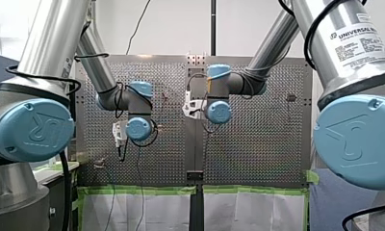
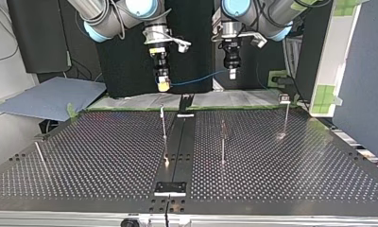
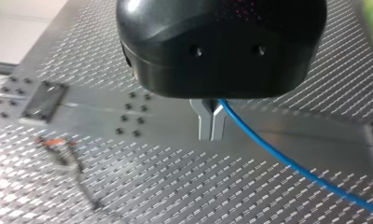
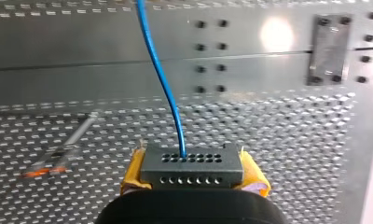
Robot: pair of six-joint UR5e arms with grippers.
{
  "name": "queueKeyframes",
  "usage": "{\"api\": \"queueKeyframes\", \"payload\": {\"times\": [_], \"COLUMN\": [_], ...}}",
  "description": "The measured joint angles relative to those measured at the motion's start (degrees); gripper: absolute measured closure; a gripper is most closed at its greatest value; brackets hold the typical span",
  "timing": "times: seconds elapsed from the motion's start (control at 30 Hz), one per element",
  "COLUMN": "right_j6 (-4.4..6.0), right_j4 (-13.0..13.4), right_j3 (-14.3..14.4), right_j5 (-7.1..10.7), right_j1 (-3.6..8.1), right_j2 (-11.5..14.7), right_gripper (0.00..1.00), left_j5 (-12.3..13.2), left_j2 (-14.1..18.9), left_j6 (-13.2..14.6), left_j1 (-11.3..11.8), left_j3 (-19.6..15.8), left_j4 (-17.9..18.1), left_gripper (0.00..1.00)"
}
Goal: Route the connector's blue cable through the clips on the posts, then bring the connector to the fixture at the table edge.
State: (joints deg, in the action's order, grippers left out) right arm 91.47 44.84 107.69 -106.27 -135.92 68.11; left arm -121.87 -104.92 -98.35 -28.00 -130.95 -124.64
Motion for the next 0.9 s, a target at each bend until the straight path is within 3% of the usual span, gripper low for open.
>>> {"api": "queueKeyframes", "payload": {"times": [0.17,0.47,0.7,0.9], "right_j6": [-0.04,0.13,0.23,1.51], "right_j4": [-1.6,-4.0,-5.8,-6.0], "right_j3": [-2.1,-4.6,-6.6,-7.6], "right_j5": [0.57,2.27,3.93,6.25], "right_j1": [0.46,1.36,2.60,4.18], "right_j2": [0.7,0.7,0.7,0.6], "right_gripper": [1.00,1.00,1.00,1.00], "left_j5": [0.3,1.0,1.2,2.0], "left_j2": [2.5,6.8,8.1,8.2], "left_j6": [-0.3,-0.5,-0.6,-1.4], "left_j1": [2.1,3.1,4.1,5.8], "left_j3": [1.1,4.9,7.0,7.5], "left_j4": [-1.0,-5.2,-8.5,-8.5], "left_gripper": [1.00,1.00,1.00,1.00]}}
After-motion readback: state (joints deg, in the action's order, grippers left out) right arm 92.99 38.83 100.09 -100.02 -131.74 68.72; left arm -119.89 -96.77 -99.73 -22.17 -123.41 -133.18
